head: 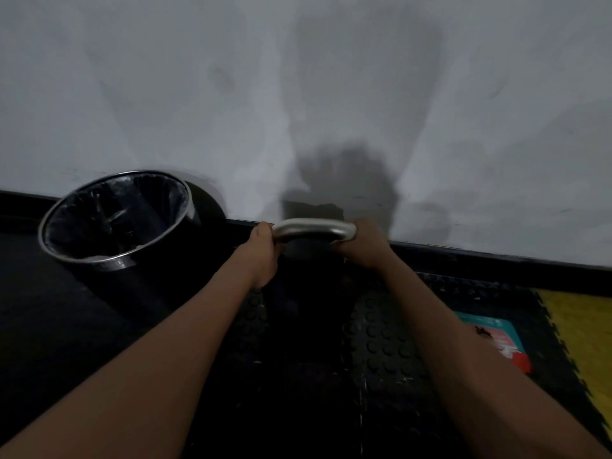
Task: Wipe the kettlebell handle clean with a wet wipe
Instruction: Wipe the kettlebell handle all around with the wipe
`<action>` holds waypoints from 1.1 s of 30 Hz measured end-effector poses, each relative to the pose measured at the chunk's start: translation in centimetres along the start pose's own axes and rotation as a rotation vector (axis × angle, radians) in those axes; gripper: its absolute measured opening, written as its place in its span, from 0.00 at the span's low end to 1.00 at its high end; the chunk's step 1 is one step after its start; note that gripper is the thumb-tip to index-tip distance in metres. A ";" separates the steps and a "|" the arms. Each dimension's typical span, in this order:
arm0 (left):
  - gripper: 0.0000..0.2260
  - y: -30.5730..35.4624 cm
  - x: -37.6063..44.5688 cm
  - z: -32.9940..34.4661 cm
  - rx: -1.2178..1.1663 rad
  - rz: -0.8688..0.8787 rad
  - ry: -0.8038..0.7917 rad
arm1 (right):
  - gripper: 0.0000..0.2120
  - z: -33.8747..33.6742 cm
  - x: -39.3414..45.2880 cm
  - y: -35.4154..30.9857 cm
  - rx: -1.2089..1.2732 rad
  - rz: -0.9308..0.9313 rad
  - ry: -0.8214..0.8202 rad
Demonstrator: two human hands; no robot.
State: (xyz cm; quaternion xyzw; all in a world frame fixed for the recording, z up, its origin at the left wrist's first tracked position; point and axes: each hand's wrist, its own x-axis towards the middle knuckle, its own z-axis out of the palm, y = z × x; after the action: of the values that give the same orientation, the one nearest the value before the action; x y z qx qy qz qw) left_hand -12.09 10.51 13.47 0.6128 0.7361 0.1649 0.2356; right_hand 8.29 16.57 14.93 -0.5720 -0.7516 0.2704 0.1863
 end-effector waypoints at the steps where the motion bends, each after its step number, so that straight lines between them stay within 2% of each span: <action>1: 0.18 0.0 0.0 0.0 -0.002 0.003 0.000 | 0.09 1.0 -0.1 0.5 0.082 0.016 0.097; 4: 0.18 0.0 -0.1 0.0 -0.012 0.000 -0.004 | 0.08 3.9 -0.4 0.8 0.243 0.137 0.406; 7: 0.17 0.3 -0.2 0.0 -0.017 -0.012 -0.003 | 0.09 5.1 -0.6 0.2 0.295 0.329 0.488; 9: 0.17 0.2 -0.3 -0.1 -0.010 -0.010 -0.003 | 0.10 4.9 -0.4 0.7 0.357 0.376 0.426; 12: 0.17 0.2 -0.3 -0.1 -0.007 -0.005 0.005 | 0.05 3.8 0.1 2.1 0.415 0.265 0.228; 13: 0.17 0.2 -0.2 0.0 -0.003 -0.006 0.006 | 0.08 3.1 0.2 2.4 0.410 0.222 0.139; 15: 0.18 0.3 -0.2 0.0 0.002 -0.012 0.006 | 0.10 1.7 0.7 2.6 0.333 0.180 -0.030; 17: 0.17 0.3 -0.2 0.0 0.003 -0.016 0.008 | 0.06 0.4 1.5 2.4 0.162 0.124 -0.154; 19: 0.17 0.3 -0.1 0.0 0.002 -0.016 0.012 | 0.06 -0.4 2.0 1.6 0.017 0.069 -0.232; 21: 0.17 0.2 0.0 0.0 0.000 -0.009 0.016 | 0.10 -0.4 2.5 1.4 -0.047 0.028 -0.232; 24: 0.16 0.0 0.2 0.1 -0.002 0.003 0.022 | 0.11 0.6 2.0 1.1 -0.114 -0.014 -0.048; 29: 0.17 0.0 0.3 0.3 0.000 0.004 0.020 | 0.07 4.2 0.6 1.2 -0.039 -0.014 0.484; 33: 0.17 0.1 0.2 0.3 0.003 0.019 0.024 | 0.10 5.3 0.5 1.2 0.216 0.128 0.610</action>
State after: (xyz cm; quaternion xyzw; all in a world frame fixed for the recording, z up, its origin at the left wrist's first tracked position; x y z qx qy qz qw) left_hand -11.89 10.68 13.25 0.6179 0.7333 0.1733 0.2244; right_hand 5.93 16.31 10.04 -0.6497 -0.5907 0.1757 0.4452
